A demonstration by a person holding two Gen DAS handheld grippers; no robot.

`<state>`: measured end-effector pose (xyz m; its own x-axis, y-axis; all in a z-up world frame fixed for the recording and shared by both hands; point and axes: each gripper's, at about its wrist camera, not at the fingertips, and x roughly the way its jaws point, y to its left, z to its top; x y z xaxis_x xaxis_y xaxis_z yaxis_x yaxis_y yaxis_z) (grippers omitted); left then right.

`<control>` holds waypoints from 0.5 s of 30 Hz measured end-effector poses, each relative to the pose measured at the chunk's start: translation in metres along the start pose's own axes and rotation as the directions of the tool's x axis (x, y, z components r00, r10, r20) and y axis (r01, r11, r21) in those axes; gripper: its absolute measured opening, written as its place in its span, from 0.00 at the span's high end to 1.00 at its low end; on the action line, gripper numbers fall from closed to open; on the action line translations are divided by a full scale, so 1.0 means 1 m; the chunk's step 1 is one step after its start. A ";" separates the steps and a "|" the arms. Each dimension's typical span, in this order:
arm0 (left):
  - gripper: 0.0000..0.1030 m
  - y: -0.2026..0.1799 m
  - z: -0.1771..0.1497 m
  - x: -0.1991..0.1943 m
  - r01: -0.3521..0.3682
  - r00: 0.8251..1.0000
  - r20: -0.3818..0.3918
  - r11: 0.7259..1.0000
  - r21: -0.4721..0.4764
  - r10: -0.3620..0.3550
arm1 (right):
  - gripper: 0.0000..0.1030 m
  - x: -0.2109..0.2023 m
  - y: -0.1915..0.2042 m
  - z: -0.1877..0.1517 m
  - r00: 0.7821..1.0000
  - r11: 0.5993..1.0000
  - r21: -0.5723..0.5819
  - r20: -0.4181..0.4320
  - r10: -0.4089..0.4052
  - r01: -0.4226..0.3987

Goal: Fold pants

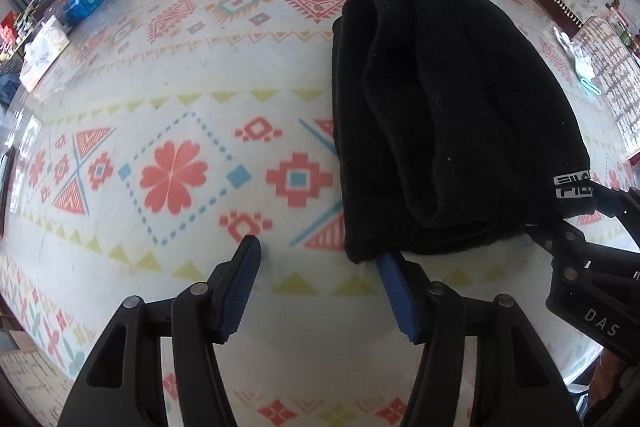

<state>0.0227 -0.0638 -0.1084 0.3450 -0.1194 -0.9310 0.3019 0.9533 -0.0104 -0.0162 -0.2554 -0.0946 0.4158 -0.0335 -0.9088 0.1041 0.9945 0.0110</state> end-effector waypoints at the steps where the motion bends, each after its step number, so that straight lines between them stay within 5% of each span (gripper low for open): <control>1: 0.43 0.001 0.004 0.002 0.003 1.000 0.004 1.000 0.010 -0.003 | 0.23 0.001 0.001 0.002 1.000 1.000 0.004 0.000 -0.001 0.001; 11: 0.43 0.039 0.044 0.010 0.082 0.996 -0.032 0.997 0.006 -0.081 | 0.21 0.010 0.024 0.036 0.998 0.999 0.034 -0.062 -0.007 0.009; 15: 0.42 0.067 0.033 -0.013 0.083 0.997 0.005 0.996 0.040 -0.083 | 0.23 -0.031 0.019 0.029 0.998 1.000 0.000 -0.059 -0.028 0.028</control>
<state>0.0675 -0.0071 -0.0850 0.3227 -0.1997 -0.9252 0.3647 0.9282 -0.0731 -0.0007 -0.2383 -0.0540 0.3585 -0.0557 -0.9319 0.1161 0.9931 -0.0147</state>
